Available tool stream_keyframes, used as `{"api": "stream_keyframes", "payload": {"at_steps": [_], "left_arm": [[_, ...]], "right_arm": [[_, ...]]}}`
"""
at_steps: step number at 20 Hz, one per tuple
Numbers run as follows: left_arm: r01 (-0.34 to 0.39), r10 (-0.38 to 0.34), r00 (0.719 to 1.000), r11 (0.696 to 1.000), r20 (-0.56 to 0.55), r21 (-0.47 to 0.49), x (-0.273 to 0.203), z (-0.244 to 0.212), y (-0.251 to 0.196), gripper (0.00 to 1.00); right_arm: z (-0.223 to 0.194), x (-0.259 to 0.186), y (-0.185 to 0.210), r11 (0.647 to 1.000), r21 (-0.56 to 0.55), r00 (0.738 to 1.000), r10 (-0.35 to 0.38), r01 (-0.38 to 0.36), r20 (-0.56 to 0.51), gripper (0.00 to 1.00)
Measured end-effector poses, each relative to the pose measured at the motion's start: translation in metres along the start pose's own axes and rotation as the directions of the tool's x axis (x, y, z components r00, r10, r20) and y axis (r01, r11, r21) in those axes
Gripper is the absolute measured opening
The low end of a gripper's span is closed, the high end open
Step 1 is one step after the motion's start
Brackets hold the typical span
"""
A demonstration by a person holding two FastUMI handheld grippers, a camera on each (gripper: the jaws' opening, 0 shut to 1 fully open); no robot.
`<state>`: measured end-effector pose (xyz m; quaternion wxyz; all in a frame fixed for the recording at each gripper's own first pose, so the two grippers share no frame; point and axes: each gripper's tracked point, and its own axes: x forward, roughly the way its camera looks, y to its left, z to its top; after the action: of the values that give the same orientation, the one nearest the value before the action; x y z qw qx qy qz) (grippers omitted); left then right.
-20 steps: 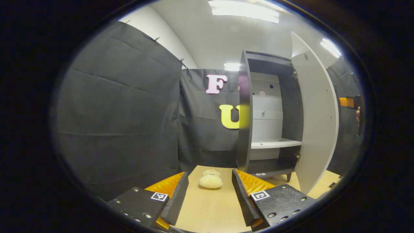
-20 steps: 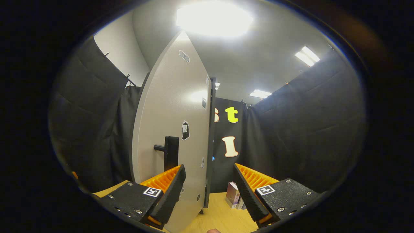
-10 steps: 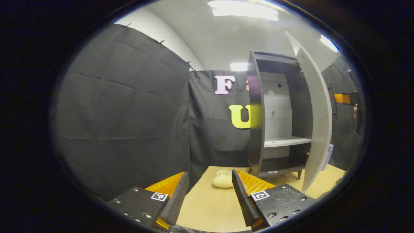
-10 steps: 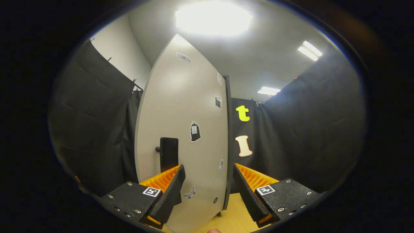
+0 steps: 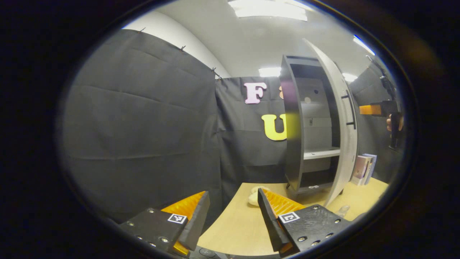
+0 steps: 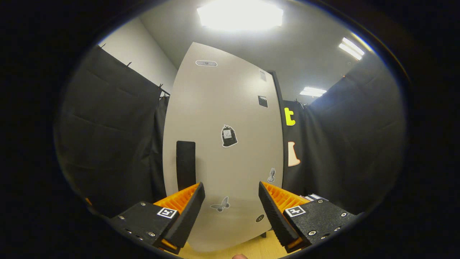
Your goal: Open the cabinet door with the right hand, grasp the bottle in the cabinet with the left hand and place it on the coaster, then close the cabinet door with the right hand.
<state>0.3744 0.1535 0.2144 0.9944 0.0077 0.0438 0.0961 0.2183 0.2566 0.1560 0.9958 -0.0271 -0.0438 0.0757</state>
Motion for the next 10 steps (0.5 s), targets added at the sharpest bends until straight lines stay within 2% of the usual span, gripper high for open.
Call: {"api": "stream_keyframes", "payload": {"at_steps": [2, 3, 4, 7, 10], "left_arm": [[0.015, -0.015, 1.0, 1.0, 0.005, -0.012, 0.005, 0.001, -0.008, 0.82], [0.028, -0.028, 1.0, 0.999, 0.005, -0.02, 0.006, 0.003, -0.015, 0.72], [0.043, -0.042, 0.999, 0.999, 0.007, -0.025, 0.01, 0.004, -0.024, 0.82], [0.086, -0.086, 0.996, 0.996, 0.018, -0.018, 0.019, 0.013, -0.055, 0.82], [0.131, -0.131, 0.991, 0.991, 0.03, -0.003, 0.024, 0.024, -0.092, 0.76]], "right_arm": [[-0.001, -0.002, -0.004, 1.0, -0.004, 1.0, -0.01, 0.01, -0.006, 0.93], [0.0, -0.003, -0.005, 1.0, -0.008, 1.0, -0.014, 0.014, -0.003, 0.93], [0.0, -0.003, -0.008, 1.0, -0.012, 1.0, -0.02, 0.02, 0.003, 0.93], [-0.001, -0.005, -0.021, 0.998, -0.03, 0.999, -0.046, 0.046, 0.008, 0.93], [-0.006, -0.012, -0.03, 0.998, -0.021, 0.998, -0.06, 0.06, -0.019, 0.94]]}}
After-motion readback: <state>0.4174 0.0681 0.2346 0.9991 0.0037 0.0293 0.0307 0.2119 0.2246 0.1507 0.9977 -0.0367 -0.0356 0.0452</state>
